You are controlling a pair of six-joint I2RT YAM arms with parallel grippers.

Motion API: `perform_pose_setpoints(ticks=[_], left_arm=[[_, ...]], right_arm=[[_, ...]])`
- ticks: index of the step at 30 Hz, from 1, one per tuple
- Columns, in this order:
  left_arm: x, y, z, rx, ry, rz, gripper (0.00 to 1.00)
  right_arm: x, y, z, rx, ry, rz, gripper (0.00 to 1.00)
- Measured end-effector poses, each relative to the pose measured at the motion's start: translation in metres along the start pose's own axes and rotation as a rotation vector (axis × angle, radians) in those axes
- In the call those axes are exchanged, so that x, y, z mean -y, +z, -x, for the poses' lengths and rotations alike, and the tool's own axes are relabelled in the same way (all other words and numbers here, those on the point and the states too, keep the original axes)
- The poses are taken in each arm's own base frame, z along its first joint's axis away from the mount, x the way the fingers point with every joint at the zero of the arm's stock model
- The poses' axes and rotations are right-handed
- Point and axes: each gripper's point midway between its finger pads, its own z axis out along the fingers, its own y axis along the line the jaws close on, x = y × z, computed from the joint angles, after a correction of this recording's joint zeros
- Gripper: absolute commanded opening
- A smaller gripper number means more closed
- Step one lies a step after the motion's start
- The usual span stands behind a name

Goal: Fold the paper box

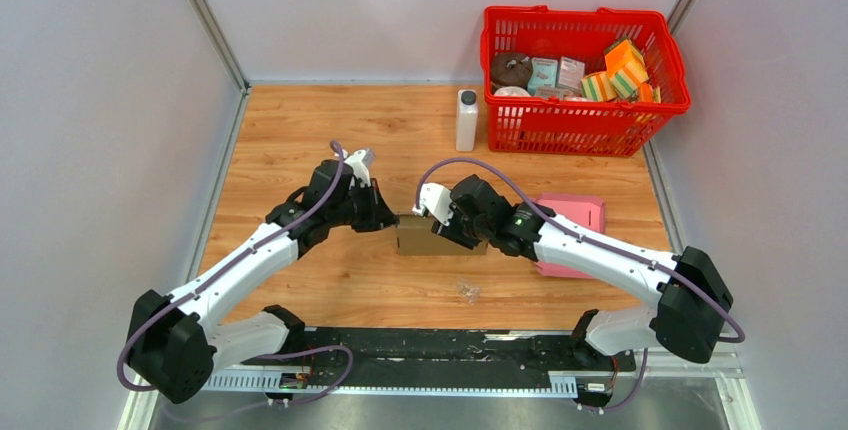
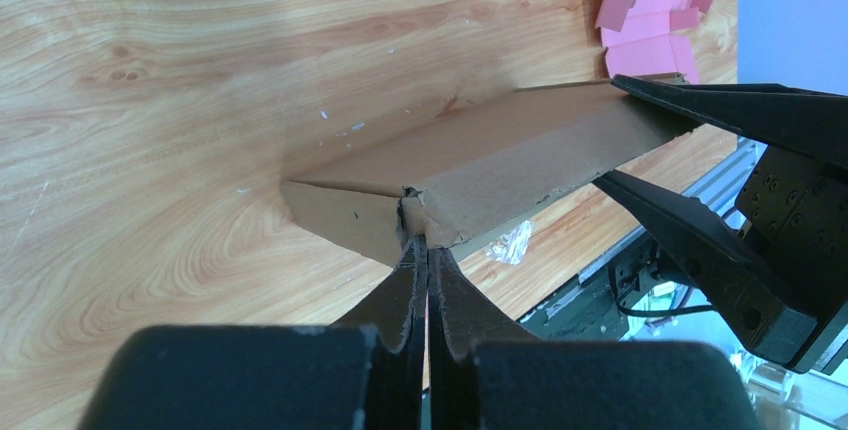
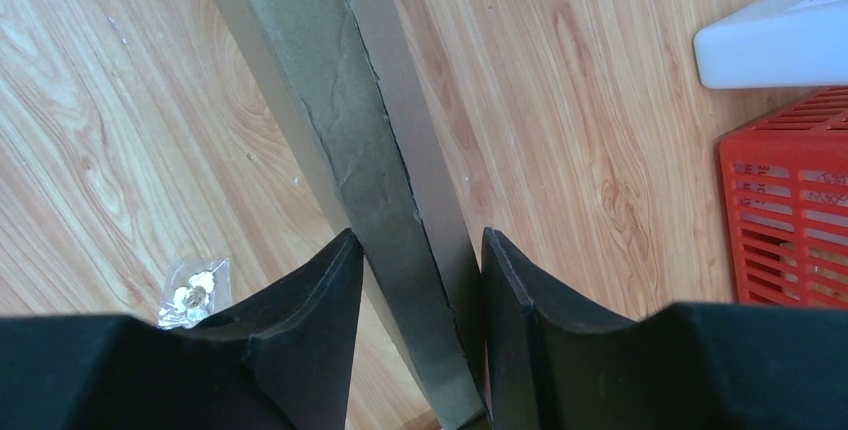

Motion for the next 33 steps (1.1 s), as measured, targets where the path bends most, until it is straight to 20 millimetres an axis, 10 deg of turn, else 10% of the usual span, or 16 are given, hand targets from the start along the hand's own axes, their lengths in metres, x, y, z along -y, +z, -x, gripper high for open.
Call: perform_pose_setpoints(ticks=[5, 12, 18, 27, 33], left_arm=[[0.0, 0.004, 0.001, 0.024, 0.017, 0.03, 0.0], [0.002, 0.007, 0.0, 0.045, 0.029, 0.041, 0.0], [0.004, 0.008, 0.0, 0.048, 0.022, 0.033, 0.0], [0.005, 0.007, -0.001, 0.05, 0.022, 0.035, 0.0], [0.004, 0.007, -0.002, 0.054, 0.021, 0.037, 0.0]], right_arm=[[0.001, 0.0, 0.0, -0.003, 0.018, -0.007, 0.46], [0.007, 0.002, 0.002, -0.03, 0.13, -0.055, 0.84], [0.017, -0.028, 0.019, -0.009, 0.373, -0.087, 1.0], [0.078, -0.099, -0.029, -0.064, 1.109, -0.174, 0.95], [0.049, -0.09, -0.042, -0.105, 1.502, 0.006, 0.76]])
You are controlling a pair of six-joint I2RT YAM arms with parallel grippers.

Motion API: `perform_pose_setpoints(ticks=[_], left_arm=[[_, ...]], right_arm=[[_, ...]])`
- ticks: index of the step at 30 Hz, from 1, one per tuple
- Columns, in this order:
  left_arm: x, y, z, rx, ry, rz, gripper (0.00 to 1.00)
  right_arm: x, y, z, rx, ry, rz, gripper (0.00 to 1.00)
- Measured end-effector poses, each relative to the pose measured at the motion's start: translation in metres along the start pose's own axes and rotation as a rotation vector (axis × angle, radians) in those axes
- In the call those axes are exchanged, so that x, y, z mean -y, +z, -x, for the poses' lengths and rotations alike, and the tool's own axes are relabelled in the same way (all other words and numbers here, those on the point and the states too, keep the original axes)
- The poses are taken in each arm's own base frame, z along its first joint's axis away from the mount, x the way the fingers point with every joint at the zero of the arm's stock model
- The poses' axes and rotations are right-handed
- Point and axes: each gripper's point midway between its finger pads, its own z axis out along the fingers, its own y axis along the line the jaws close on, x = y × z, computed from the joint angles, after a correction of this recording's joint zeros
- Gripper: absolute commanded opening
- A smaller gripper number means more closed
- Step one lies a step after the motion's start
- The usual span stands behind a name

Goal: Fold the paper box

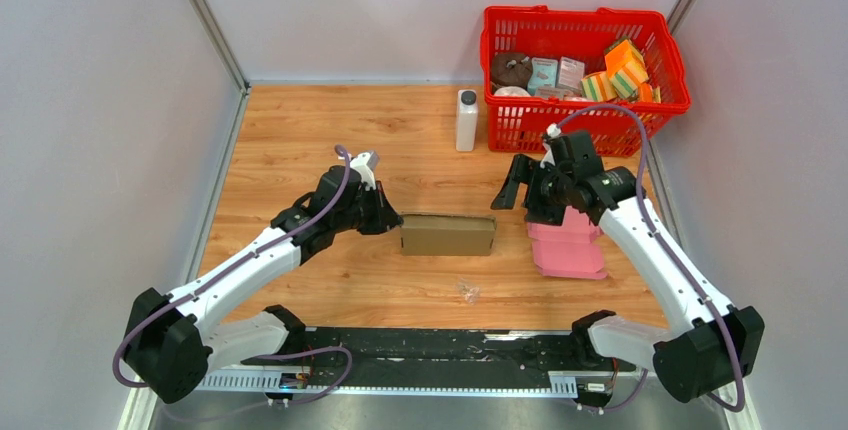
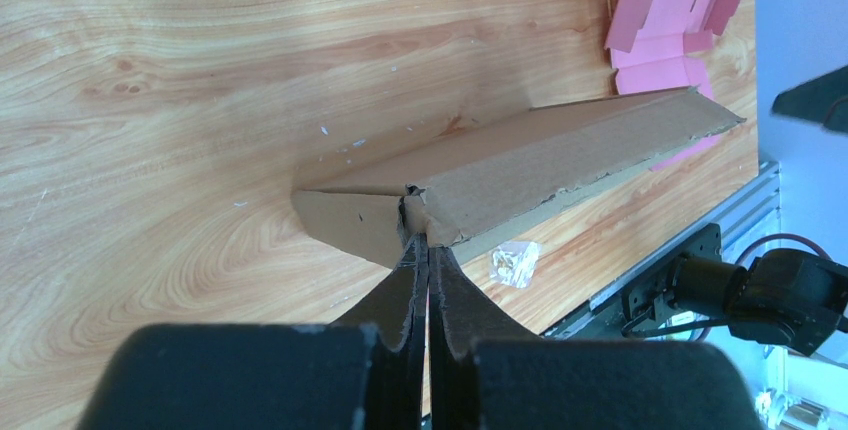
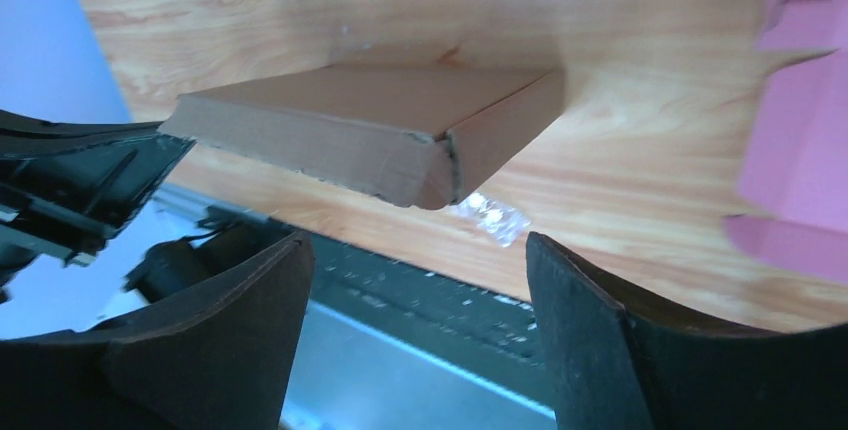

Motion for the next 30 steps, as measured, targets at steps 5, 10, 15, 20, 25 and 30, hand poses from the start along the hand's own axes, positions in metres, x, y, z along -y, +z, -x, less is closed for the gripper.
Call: perform_pose_setpoints(ticks=[5, 10, 15, 20, 25, 30], left_arm=[[0.0, 0.0, 0.0, 0.003, -0.001, 0.004, 0.0], [0.0, 0.0, 0.0, 0.003, 0.001, 0.005, 0.0], [0.0, 0.001, 0.0, 0.003, 0.001, 0.007, 0.0], [-0.001, 0.001, -0.001, 0.001, 0.002, 0.009, 0.0], [-0.001, 0.002, -0.001, -0.001, 0.001, 0.011, 0.0], [-0.001, 0.002, 0.0, 0.003, 0.001, 0.008, 0.0]], right_arm=[[-0.011, 0.011, -0.016, -0.089, 0.135, 0.079, 0.51], [-0.016, 0.013, -0.016, -0.087, 0.103, 0.11, 0.47], [-0.013, 0.021, -0.03, -0.072, -0.158, 0.055, 0.35], [-0.009, 0.023, -0.03, -0.019, -0.345, 0.006, 0.21], [0.002, 0.024, -0.015, 0.046, -0.408, -0.061, 0.18], [0.006, 0.025, -0.01, 0.058, -0.45, -0.093, 0.19]])
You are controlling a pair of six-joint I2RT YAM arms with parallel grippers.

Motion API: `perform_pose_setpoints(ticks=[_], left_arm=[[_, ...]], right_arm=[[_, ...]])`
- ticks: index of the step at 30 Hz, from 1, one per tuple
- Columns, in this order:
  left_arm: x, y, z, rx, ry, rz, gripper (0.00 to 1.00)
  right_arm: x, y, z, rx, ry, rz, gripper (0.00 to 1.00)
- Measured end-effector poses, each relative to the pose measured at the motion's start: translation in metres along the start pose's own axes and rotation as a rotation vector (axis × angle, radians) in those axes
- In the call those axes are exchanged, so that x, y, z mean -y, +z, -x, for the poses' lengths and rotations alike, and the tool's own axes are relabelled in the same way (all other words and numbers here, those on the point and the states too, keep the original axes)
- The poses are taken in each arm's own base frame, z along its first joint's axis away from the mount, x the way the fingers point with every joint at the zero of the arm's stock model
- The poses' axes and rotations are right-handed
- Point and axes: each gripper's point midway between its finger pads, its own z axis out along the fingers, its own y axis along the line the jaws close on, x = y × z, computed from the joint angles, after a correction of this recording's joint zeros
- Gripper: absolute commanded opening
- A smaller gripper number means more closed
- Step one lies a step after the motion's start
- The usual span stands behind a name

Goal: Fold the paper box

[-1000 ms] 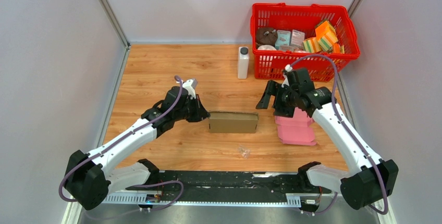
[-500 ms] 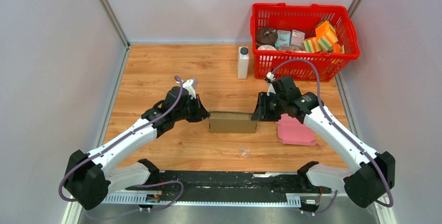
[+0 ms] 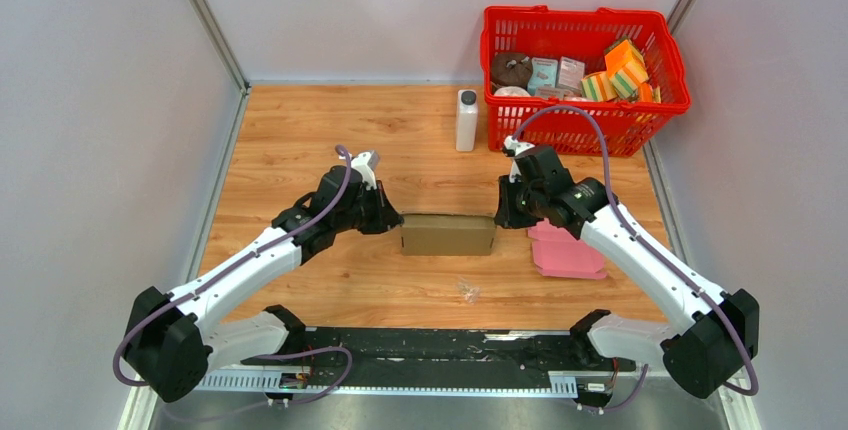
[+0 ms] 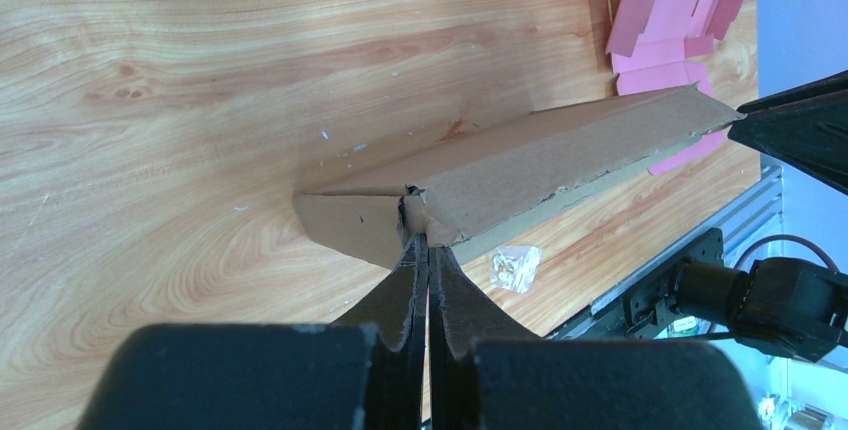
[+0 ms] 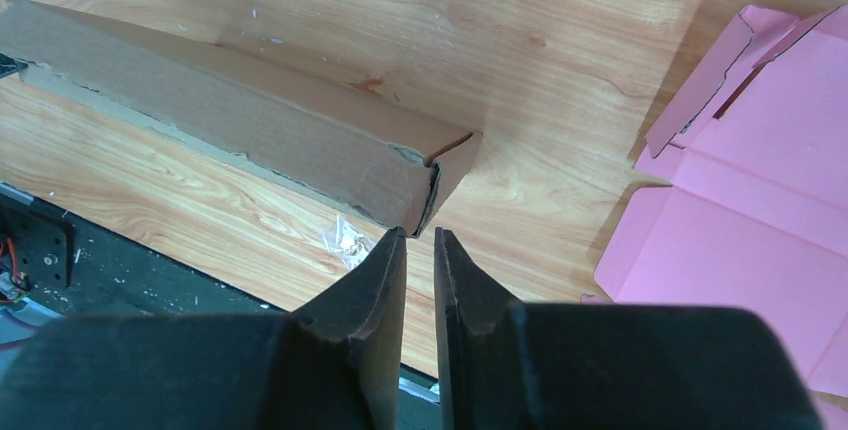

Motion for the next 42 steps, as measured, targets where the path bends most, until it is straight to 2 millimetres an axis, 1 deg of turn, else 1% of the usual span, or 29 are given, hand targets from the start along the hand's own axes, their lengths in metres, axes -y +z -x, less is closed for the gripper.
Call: perform_pose_setpoints(ticks=[4, 6, 8, 14, 20, 25, 26, 27, 28, 29, 30, 31, 32, 33, 35, 38, 40, 42], left_arm=[[0.001, 0.0, 0.0, 0.001, 0.001, -0.002, 0.0], [0.001, 0.0, 0.0, 0.001, 0.001, -0.002, 0.0], [0.001, 0.0, 0.0, 0.001, 0.002, -0.002, 0.0], [0.001, 0.0, 0.0, 0.003, 0.002, -0.002, 0.0], [0.001, 0.0, 0.0, 0.006, 0.005, 0.001, 0.0], [0.001, 0.0, 0.0, 0.007, 0.006, 0.003, 0.0], [0.001, 0.0, 0.0, 0.007, 0.006, 0.003, 0.0], [0.001, 0.0, 0.0, 0.007, 0.006, 0.003, 0.0], [0.001, 0.0, 0.0, 0.006, 0.006, 0.003, 0.0], [0.001, 0.0, 0.0, 0.007, 0.006, 0.003, 0.0], [0.001, 0.0, 0.0, 0.006, 0.006, 0.003, 0.0], [0.001, 0.0, 0.0, 0.006, 0.007, 0.002, 0.0], [0.002, 0.0, -0.001, 0.005, 0.008, 0.002, 0.0], [0.002, 0.0, -0.001, 0.005, 0.008, 0.001, 0.0], [0.002, 0.0, -0.001, 0.006, 0.009, 0.003, 0.0], [0.003, 0.0, -0.001, 0.01, 0.008, 0.003, 0.0], [0.003, -0.002, -0.001, 0.01, 0.008, 0.006, 0.0], [0.003, -0.002, -0.002, 0.009, 0.008, 0.008, 0.0]], right_arm=[[0.0, 0.0, 0.002, 0.008, -0.019, -0.001, 0.17], [0.0, 0.001, 0.003, 0.014, -0.027, 0.002, 0.14], [-0.001, 0.003, 0.005, 0.019, -0.035, 0.006, 0.08], [-0.007, 0.008, 0.007, 0.028, -0.066, 0.019, 0.0], [-0.007, 0.012, 0.003, 0.035, -0.082, 0.019, 0.0], [-0.005, 0.015, -0.008, 0.037, -0.069, 0.024, 0.0], [-0.004, 0.015, -0.008, 0.041, -0.064, 0.022, 0.02], [-0.004, 0.015, -0.008, 0.043, -0.058, 0.019, 0.07], [-0.004, 0.015, -0.008, 0.042, -0.053, 0.016, 0.19], [-0.003, 0.014, -0.008, 0.043, -0.041, 0.008, 0.23], [-0.001, 0.012, -0.009, 0.038, -0.027, -0.005, 0.32], [0.001, 0.011, -0.01, 0.03, -0.013, -0.019, 0.44], [0.002, 0.008, -0.012, 0.016, 0.003, -0.028, 0.68], [0.002, 0.006, -0.014, 0.003, 0.029, -0.034, 0.76], [0.0, 0.001, -0.017, -0.026, 0.132, -0.022, 0.9], [-0.013, -0.003, -0.013, -0.06, 0.37, 0.052, 1.0], [-0.027, -0.003, -0.007, -0.061, 0.537, 0.129, 1.0], [-0.039, -0.005, -0.004, -0.059, 0.661, 0.19, 1.0]])
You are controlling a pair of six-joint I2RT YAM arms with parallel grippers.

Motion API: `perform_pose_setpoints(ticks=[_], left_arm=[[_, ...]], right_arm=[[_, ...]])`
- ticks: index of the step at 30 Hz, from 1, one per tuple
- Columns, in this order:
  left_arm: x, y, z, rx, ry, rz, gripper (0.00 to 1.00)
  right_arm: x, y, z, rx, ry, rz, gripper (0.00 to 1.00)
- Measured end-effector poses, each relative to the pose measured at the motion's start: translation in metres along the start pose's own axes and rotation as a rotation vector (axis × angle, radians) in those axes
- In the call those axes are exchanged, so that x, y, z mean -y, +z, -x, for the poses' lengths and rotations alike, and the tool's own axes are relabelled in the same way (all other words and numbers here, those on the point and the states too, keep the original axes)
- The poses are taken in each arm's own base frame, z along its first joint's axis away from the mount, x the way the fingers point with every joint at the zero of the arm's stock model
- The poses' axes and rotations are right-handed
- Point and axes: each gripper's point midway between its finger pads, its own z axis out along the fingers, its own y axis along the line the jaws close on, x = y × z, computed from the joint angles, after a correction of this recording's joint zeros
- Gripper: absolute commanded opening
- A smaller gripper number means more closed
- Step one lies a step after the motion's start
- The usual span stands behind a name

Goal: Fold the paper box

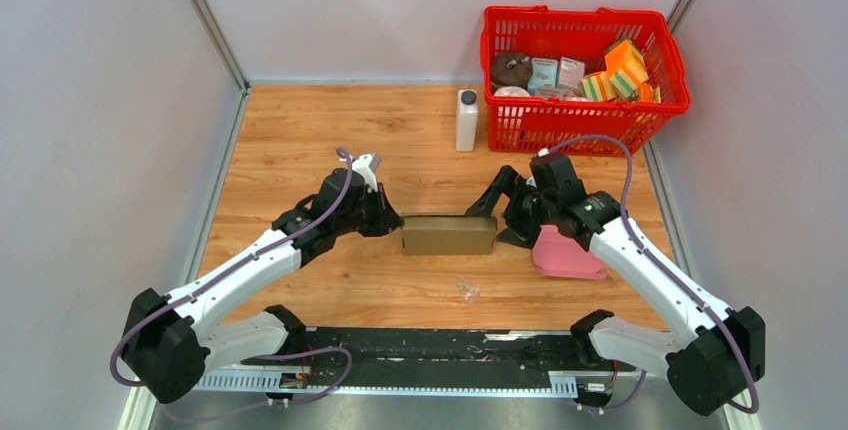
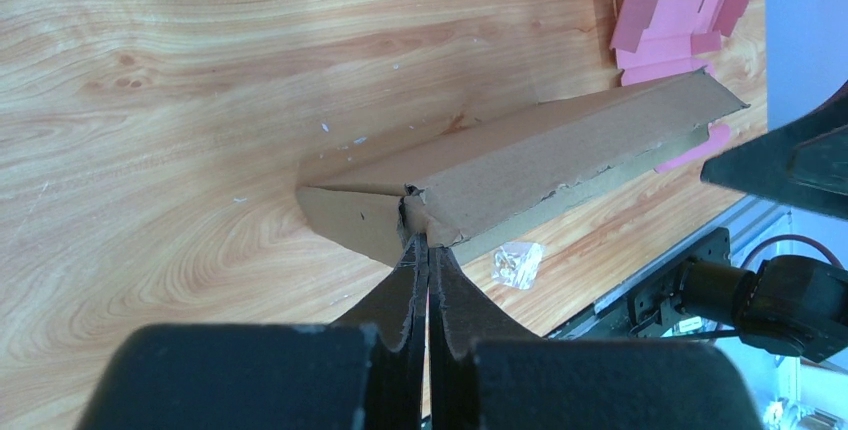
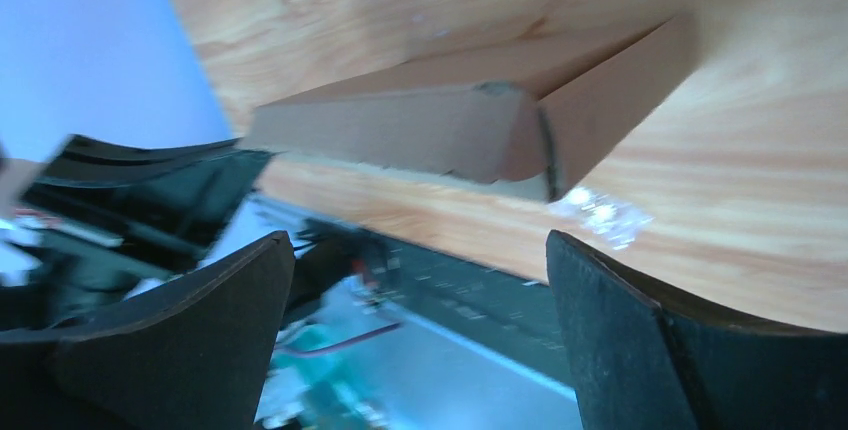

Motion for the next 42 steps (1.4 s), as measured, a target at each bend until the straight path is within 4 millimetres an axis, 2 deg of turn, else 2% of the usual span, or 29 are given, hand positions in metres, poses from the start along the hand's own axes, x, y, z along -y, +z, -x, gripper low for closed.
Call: perform_pose_setpoints(ticks=[6, 10, 13, 20, 24, 28, 33, 34, 42], left_arm=[[-0.001, -0.003, -0.002, 0.005, -0.008, 0.015, 0.0], [-0.001, -0.004, -0.002, 0.008, -0.016, 0.019, 0.0], [-0.001, -0.004, -0.002, 0.01, -0.017, 0.022, 0.0], [-0.001, -0.003, -0.002, 0.01, -0.018, 0.022, 0.0], [-0.001, -0.003, -0.002, 0.01, -0.018, 0.022, 0.0], [-0.001, -0.003, -0.002, 0.01, -0.018, 0.024, 0.0], [0.0, -0.003, -0.003, 0.01, -0.014, 0.024, 0.0], [0.0, -0.003, -0.003, 0.011, -0.014, 0.024, 0.0], [0.001, -0.005, -0.004, 0.01, -0.011, 0.023, 0.01]], right_arm=[[-0.028, 0.005, -0.005, -0.032, 0.283, 0.078, 1.0], [-0.036, 0.013, 0.001, -0.021, 0.395, 0.089, 0.92], [-0.038, 0.022, 0.004, -0.025, 0.44, 0.086, 0.91], [-0.034, 0.03, -0.002, -0.031, 0.468, 0.058, 0.87], [-0.02, 0.035, -0.009, -0.038, 0.487, 0.019, 0.86], [-0.013, 0.037, -0.009, -0.028, 0.493, -0.005, 0.72], [-0.01, 0.041, -0.007, -0.014, 0.494, -0.004, 0.71], [-0.01, 0.041, -0.006, -0.009, 0.493, -0.003, 0.65], [-0.011, 0.05, -0.002, 0.007, 0.498, 0.021, 0.51]])
